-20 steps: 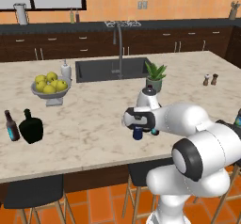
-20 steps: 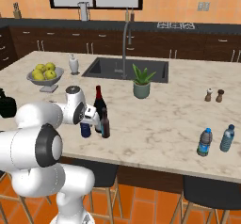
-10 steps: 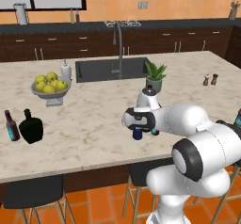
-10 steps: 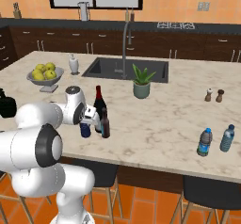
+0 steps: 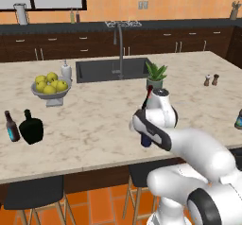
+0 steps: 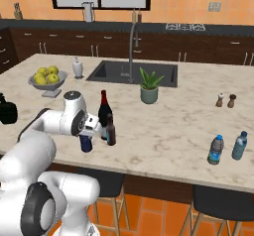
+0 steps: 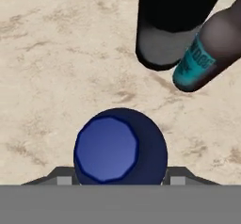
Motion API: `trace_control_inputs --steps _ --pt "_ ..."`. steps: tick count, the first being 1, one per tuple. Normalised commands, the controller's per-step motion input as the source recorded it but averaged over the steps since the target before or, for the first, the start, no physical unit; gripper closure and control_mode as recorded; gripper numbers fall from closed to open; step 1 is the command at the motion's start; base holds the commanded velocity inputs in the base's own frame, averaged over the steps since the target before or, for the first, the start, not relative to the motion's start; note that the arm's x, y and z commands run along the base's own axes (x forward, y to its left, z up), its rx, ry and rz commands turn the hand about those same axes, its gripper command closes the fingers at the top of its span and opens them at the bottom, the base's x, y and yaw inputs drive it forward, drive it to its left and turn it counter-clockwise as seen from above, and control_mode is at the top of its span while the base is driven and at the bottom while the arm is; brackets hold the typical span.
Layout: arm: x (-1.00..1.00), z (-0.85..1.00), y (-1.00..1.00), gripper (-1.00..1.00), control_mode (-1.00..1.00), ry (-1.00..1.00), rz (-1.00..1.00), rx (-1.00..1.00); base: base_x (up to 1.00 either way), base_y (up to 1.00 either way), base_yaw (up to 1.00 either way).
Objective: Move the plastic bottles in the middle to the plastics group, and the glass bottles in the middle to the glass group.
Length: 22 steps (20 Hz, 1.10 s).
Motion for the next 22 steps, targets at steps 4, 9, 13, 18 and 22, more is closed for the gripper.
trace_control_inputs --steps 4,9,13,18,22 --pt "-0.82 0.57 -0.91 1.0 -1.0 0.0 -0.09 0.0 0.0 0.0 0.0" --pt "-0.15 0.47 -1.0 1.0 -1.0 0.04 -0.1 0.0 0.0 0.0 0.0" --pt "0.0 0.48 -1.0 1.0 -1.0 0.08 -0.08 0.0 0.0 0.0 0.0" --pt "0.11 0.63 -1.0 1.0 -1.0 0.16 -0.1 0.0 0.0 0.0 0.0" --pt "0.21 0.51 -1.0 1.0 -1.0 0.22 -0.14 0.01 0.0 0.0 0.0"
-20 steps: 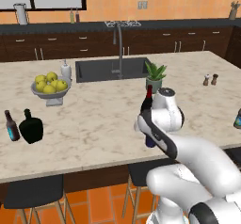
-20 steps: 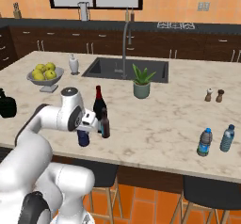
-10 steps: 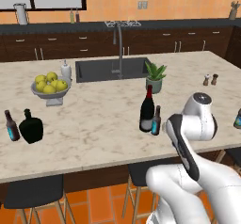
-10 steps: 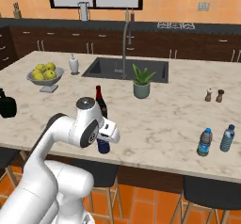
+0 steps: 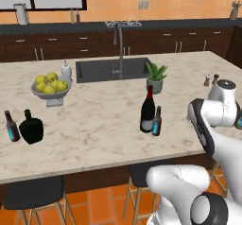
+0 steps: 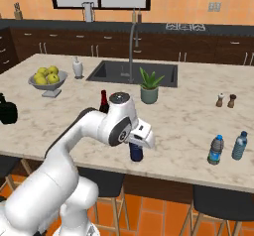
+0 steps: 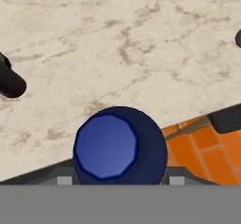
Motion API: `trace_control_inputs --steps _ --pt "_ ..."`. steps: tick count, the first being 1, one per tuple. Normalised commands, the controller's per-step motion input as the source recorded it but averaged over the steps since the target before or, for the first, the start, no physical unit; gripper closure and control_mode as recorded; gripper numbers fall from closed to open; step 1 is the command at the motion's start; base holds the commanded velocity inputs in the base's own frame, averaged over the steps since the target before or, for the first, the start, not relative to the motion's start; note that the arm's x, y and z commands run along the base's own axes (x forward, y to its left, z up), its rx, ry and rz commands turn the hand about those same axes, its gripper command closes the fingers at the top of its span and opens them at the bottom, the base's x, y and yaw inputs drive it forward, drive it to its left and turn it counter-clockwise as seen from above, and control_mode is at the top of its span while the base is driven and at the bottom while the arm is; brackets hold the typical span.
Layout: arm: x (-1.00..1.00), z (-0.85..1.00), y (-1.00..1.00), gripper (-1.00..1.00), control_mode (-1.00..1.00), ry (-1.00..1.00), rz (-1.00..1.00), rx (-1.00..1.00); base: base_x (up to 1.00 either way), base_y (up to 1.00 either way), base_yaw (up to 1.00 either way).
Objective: Move the plastic bottles in the middle to the plastics group, and the glass bottles in the middle to the glass group.
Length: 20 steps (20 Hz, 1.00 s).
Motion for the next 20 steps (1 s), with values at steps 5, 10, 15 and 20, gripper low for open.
trace_control_inputs --steps 5,10,15,20 --pt "0.08 0.11 -1.0 1.0 -1.0 0.11 -0.15 0.02 0.0 0.0 0.0" --pt "0.05 -0.36 -0.85 1.0 -1.0 0.0 -0.09 0.0 0.0 0.0 0.0" --pt "0.62 -0.05 -0.6 1.0 -1.0 0.0 0.0 0.0 0.0 0.0 0.0" --pt "0.62 -0.17 -0.47 1.0 -1.0 -0.03 0.0 0.0 0.0 0.0 0.0"
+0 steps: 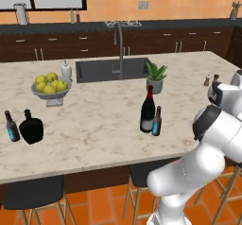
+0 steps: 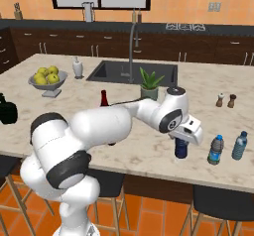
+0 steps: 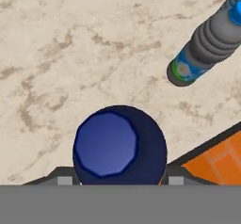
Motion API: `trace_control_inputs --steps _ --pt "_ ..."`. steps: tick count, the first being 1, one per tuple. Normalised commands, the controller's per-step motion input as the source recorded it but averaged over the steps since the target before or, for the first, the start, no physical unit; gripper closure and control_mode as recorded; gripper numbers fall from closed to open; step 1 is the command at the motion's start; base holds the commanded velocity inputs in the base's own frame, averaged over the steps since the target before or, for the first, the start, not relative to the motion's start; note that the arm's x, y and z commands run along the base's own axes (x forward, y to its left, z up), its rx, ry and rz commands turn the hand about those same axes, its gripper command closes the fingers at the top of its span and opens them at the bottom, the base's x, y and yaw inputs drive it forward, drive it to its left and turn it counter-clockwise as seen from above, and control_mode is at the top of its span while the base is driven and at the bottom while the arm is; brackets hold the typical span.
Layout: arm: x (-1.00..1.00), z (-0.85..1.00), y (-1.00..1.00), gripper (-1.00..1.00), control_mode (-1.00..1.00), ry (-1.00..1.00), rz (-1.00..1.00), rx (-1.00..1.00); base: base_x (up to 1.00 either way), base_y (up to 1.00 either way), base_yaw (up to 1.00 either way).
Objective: Move the plastic bottles in the middle to the plastics group, and the glass bottles in the middle to the glass group.
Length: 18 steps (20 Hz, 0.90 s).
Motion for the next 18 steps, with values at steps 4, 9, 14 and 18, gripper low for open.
trace_control_inputs --steps 4,9,14,18 --pt "0.16 -0.16 -0.33 1.0 -1.0 -0.07 0.0 0.0 0.0 0.0 0.0" --pt "0.0 -0.24 -0.04 1.0 -1.0 -0.13 0.0 0.0 0.0 0.0 0.0" --pt "0.0 -0.52 -0.11 1.0 -1.0 -0.06 0.0 0.0 0.0 0.0 0.0" --pt "0.01 -0.11 -0.25 1.0 -1.0 -0.02 0.0 -0.02 0.0 0.0 0.0"
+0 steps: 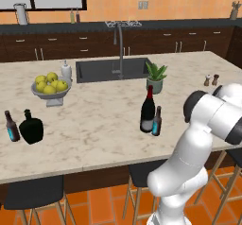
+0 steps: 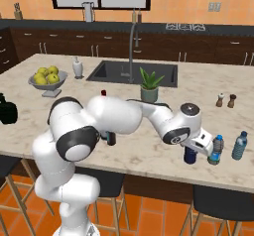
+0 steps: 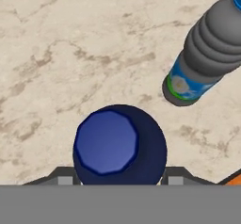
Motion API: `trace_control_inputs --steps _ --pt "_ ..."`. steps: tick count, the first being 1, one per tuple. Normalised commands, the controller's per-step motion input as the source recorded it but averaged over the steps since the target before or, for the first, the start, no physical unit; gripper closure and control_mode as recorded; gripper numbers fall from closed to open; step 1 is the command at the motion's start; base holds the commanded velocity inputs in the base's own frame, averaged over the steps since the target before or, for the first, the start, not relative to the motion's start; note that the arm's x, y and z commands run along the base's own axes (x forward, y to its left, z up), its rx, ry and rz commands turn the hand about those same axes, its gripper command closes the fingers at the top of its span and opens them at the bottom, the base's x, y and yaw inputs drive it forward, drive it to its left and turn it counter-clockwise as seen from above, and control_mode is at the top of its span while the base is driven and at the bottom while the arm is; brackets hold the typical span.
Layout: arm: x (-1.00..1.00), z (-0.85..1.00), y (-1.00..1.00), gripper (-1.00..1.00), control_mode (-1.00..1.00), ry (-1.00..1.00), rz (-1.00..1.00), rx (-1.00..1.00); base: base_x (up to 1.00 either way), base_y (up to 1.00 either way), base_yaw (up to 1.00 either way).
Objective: Move the plastic bottles in the middle to the plastics group, and the glass bottles in the middle to the glass group.
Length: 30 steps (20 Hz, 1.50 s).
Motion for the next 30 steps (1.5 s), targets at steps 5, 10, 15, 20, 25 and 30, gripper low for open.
trace_control_inputs --steps 5,10,15,20,25,30 --pt "0.04 0.0 -0.3 1.0 -1.0 -0.04 -0.03 -0.01 0.0 0.0 0.0" --pt "0.09 -0.17 -0.16 1.0 -1.0 0.0 -0.01 0.0 0.0 0.0 0.0" --pt "0.12 -0.46 0.0 1.0 -1.0 0.0 0.0 0.0 0.0 0.0 0.0" --pt "0.01 -0.19 -0.05 1.0 -1.0 0.0 0.0 0.0 0.0 0.0 0.0" --pt "0.0 0.01 0.0 -1.0 -1.0 0.0 0.0 0.0 0.0 0.0 0.0" --pt "0.0 0.02 0.03 -1.0 -1.0 0.0 0.0 -0.03 0.0 0.0 0.0"
